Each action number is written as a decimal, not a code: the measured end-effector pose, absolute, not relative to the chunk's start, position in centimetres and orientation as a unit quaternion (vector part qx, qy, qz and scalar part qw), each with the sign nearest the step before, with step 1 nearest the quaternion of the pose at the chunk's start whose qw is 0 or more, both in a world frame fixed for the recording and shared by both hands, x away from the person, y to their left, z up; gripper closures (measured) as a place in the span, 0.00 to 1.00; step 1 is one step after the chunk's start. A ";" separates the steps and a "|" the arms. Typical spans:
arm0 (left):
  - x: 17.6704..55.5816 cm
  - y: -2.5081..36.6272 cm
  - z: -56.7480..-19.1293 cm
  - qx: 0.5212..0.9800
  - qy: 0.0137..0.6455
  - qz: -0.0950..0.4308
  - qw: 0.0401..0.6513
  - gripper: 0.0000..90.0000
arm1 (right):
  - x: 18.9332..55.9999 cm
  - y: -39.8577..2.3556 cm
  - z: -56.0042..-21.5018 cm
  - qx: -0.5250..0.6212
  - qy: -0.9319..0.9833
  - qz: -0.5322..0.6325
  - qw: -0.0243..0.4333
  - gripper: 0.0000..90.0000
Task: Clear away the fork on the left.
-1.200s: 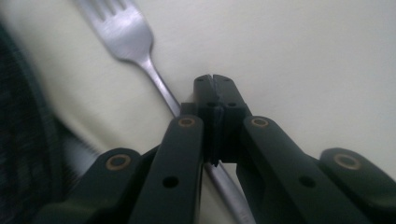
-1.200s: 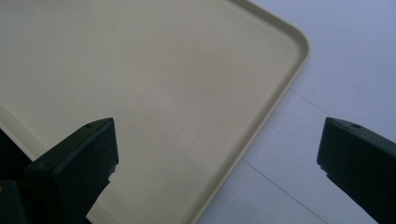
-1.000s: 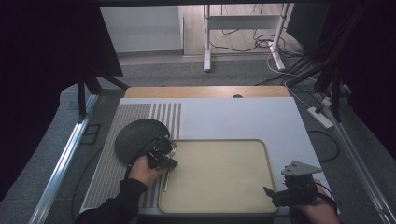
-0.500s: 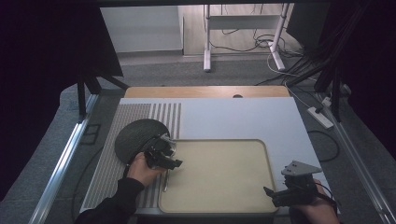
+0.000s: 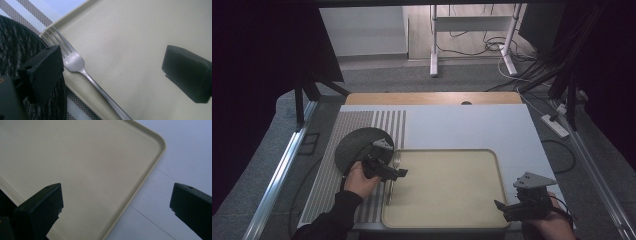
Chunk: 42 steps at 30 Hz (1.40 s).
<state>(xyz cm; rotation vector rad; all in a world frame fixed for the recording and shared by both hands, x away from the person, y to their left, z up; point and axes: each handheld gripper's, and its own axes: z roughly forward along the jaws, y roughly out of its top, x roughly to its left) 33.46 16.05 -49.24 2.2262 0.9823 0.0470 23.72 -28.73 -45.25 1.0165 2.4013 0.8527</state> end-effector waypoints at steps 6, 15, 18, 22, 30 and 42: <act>33.0 17.0 -48.7 0.853 0.383 0.009 0.354 0.00 | 23.7 -28.7 -45.3 0.364 0.858 0.304 0.197 0.00; 32.2 18.0 -48.4 0.854 0.379 0.021 0.355 0.00 | 23.7 -28.7 -45.3 0.366 0.857 0.305 0.197 0.00; 31.9 18.3 -48.4 0.854 0.380 0.022 0.354 0.00 | 23.7 -28.7 -45.2 0.366 0.857 0.305 0.197 0.00; 31.6 18.8 -48.5 0.852 0.385 0.021 0.354 0.00 | 23.7 -28.7 -45.2 0.365 0.857 0.305 0.198 0.00; 30.6 19.9 -48.5 0.847 0.394 0.023 0.357 0.00 | 23.7 -28.7 -45.2 0.365 0.857 0.305 0.198 0.00; 28.9 20.8 -48.3 0.854 0.395 0.050 0.335 0.00 | 23.7 -28.7 -45.2 0.365 0.857 0.305 0.197 0.00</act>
